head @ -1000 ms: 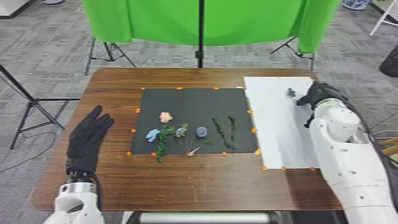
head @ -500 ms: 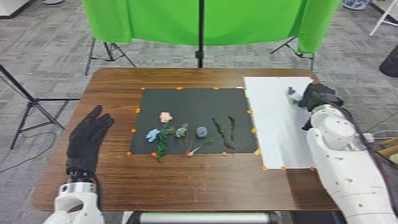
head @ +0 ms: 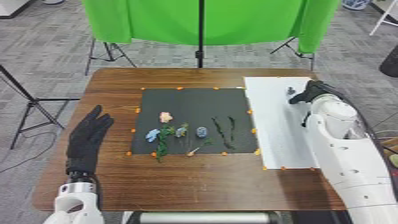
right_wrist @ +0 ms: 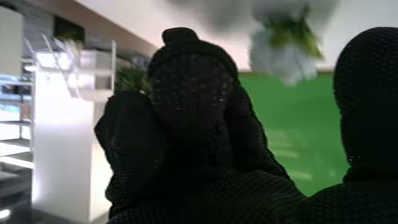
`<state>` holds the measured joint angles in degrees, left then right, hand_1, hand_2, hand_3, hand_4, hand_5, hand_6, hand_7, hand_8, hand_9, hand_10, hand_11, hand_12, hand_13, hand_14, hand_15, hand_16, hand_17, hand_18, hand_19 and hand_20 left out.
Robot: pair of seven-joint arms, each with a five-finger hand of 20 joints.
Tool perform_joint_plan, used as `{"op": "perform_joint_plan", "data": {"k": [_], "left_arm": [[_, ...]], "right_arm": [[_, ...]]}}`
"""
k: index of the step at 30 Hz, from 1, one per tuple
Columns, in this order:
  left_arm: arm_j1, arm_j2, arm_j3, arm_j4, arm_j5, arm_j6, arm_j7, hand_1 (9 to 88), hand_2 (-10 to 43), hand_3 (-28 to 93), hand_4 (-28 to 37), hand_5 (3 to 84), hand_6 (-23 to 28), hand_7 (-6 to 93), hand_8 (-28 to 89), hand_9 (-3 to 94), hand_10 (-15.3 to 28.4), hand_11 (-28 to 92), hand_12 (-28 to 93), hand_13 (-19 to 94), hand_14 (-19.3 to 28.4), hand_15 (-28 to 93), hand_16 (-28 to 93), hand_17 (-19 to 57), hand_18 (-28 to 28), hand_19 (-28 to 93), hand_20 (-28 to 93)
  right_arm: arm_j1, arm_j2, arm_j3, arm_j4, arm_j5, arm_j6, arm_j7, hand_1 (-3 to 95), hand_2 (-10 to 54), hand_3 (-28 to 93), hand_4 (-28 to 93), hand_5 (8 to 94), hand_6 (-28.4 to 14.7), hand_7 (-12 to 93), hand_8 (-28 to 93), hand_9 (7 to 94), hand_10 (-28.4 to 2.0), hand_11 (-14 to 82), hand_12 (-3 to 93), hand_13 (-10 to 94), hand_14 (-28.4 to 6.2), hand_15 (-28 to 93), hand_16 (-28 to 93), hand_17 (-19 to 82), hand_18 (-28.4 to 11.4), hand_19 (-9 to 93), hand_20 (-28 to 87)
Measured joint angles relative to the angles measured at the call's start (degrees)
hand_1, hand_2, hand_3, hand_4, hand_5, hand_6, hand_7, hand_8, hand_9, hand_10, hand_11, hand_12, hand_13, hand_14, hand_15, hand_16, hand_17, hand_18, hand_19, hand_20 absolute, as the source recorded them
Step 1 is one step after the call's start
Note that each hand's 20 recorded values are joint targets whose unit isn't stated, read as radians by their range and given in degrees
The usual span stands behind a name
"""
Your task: Arrange flowers
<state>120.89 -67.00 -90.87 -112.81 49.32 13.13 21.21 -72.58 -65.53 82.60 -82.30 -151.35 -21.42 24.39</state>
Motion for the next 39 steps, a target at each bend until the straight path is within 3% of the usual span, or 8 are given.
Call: {"op": "perform_joint_plan", "data": {"k": [4,11,15,19,22,25,33,39], "left_arm": [[0.0,0.0,0.01,0.0,0.02,-0.02,0.01,23.4,-3.6,68,-21.2,40.8,3.0,9.8,-5,40.7,11.8,14,14,36,14.5,11,5,7.9,11.8,2,22],[0.0,-0.06,-0.01,0.0,0.03,-0.01,0.02,23.4,-3.9,69,-21.1,40.8,3.0,9.8,-5,40.8,11.8,14,14,36,14.5,11,5,7.9,11.8,2,22],[0.0,-0.07,-0.02,0.0,0.02,0.0,0.03,23.5,-3.7,68,-21.2,40.8,3.0,9.8,-5,40.9,11.9,14,14,36,14.6,11,5,7.9,11.8,2,22],[-0.1,-0.09,-0.01,0.02,0.02,0.0,0.04,23.5,-3.8,68,-21.1,40.8,3.0,9.8,-5,40.9,11.8,14,14,36,14.5,11,5,7.9,11.8,2,22],[-0.1,-0.1,-0.01,0.02,0.02,-0.01,0.05,23.5,-3.8,68,-21.1,40.8,3.0,9.7,-5,40.9,11.9,14,14,36,14.5,11,5,7.9,11.8,2,22],[-0.1,-0.1,-0.01,0.02,0.02,-0.01,0.05,23.5,-3.8,69,-21.1,40.8,3.1,9.7,-4,40.9,11.9,14,14,36,14.5,11,5,7.9,11.8,2,22],[0.1,-0.07,-0.15,-0.01,0.02,-0.04,-0.01,23.4,-3.8,69,-21.0,40.9,3.0,9.7,-4,40.9,12.0,14,14,36,14.5,11,5,7.9,11.8,2,22],[0.1,-0.06,-0.11,-0.01,0.09,-0.14,-0.05,23.5,-3.8,68,-21.1,40.9,3.0,9.7,-5,40.8,11.9,14,14,36,14.5,11,5,7.9,11.8,2,22]], "right_arm": [[0.4,-0.1,-1.1,0.7,-0.6,2.9,-1.1,36.4,-9.5,55,-12,53.4,-2.3,10,-5,73.5,-16.6,12.5,16.3,92,-1.6,52,33,64,-10.3,93,50],[0.5,-1.4,-1.1,2.3,-2.9,3.2,-2.7,47.0,-9.5,57,-15,63.4,1.8,17,-8,81.3,-13.2,16.0,16.5,94,-0.5,55,32,66,-9.2,93,51],[-0.4,-1.8,-1.3,3.4,-4.3,7.8,-4.8,62.7,-9.5,37,-8,72.8,1.4,18,8,88.9,-10.0,13.2,26.1,94,0.1,58,28,68,-9.1,93,53],[-1.2,-1.7,-2.6,4.6,-5.0,15.5,-5.7,67.0,-9.5,41,-9,79.9,0.1,20,11,92.8,-9.1,13.3,30.1,94,0.4,61,26,69,-9.0,93,54],[-1.6,-1.3,-4.0,4.5,-4.7,17.5,-5.1,67.7,-9.5,41,-9,80.5,-0.4,20,12,93.2,-9.1,15.0,30.3,94,0.5,62,26,70,-8.9,93,54],[-2.5,0.2,-5.4,1.1,-0.8,17.5,-2.9,67.7,-9.5,42,-9,80.6,-0.8,20,12,93.4,-9.1,15.7,30.2,94,0.6,62,26,70,-8.8,93,54],[-3.5,9.2,-13.3,-15.8,17.0,17.3,-2.0,67.3,-9.5,42,-9,80.9,-1.0,19,12,93.3,-9.1,15.4,30.3,94,0.8,62,26,70,-8.7,93,55],[0.8,8.8,-19.9,-18.1,20.5,11.5,-7.7,66.2,-9.5,43,-10,80.1,-0.4,20,12,92.6,-8.7,13.6,31.3,94,0.9,62,27,69,-8.6,93,56]]}}
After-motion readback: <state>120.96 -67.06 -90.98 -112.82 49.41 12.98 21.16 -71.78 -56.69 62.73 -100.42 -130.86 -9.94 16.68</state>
